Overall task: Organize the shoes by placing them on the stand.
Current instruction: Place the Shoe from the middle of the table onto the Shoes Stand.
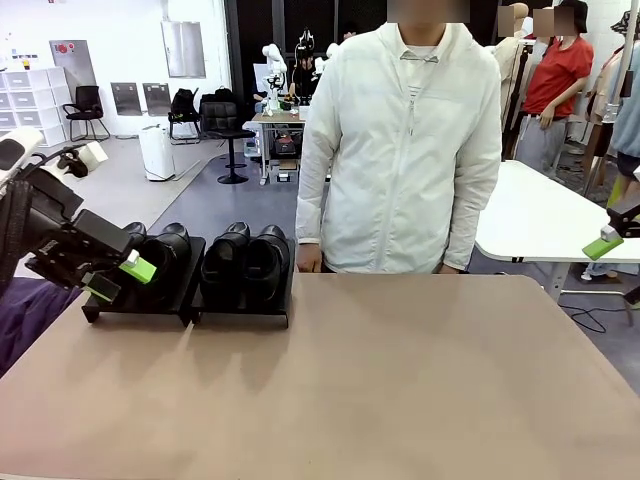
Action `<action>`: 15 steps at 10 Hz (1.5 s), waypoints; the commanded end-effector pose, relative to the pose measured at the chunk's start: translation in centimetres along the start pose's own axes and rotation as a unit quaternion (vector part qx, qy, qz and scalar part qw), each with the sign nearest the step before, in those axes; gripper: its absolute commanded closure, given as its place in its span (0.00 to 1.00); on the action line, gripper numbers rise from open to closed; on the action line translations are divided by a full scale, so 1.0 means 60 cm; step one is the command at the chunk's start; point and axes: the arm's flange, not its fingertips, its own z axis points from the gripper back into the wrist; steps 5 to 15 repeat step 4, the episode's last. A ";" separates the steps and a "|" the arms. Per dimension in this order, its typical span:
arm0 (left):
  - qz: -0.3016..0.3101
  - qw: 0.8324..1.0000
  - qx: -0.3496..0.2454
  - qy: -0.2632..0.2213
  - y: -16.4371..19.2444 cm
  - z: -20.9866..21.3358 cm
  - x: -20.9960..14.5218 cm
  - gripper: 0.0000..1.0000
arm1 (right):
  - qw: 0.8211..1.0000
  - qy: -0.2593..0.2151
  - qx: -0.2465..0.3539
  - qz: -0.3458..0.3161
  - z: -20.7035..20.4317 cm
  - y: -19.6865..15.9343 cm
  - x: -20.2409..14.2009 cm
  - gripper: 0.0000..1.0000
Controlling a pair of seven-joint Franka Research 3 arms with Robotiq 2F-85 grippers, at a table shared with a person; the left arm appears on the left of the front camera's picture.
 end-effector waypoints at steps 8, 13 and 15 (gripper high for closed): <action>-0.009 1.000 -0.015 -0.002 0.003 0.004 0.002 0.00 | 1.000 0.001 0.004 0.010 0.004 0.000 0.000 0.00; -0.009 1.000 -0.015 -0.002 0.003 0.004 0.002 0.00 | 1.000 0.001 0.004 0.010 0.004 0.000 0.000 0.00; -0.009 1.000 -0.015 -0.002 0.003 0.004 0.002 0.00 | 1.000 0.001 0.004 0.010 0.004 0.000 0.000 0.00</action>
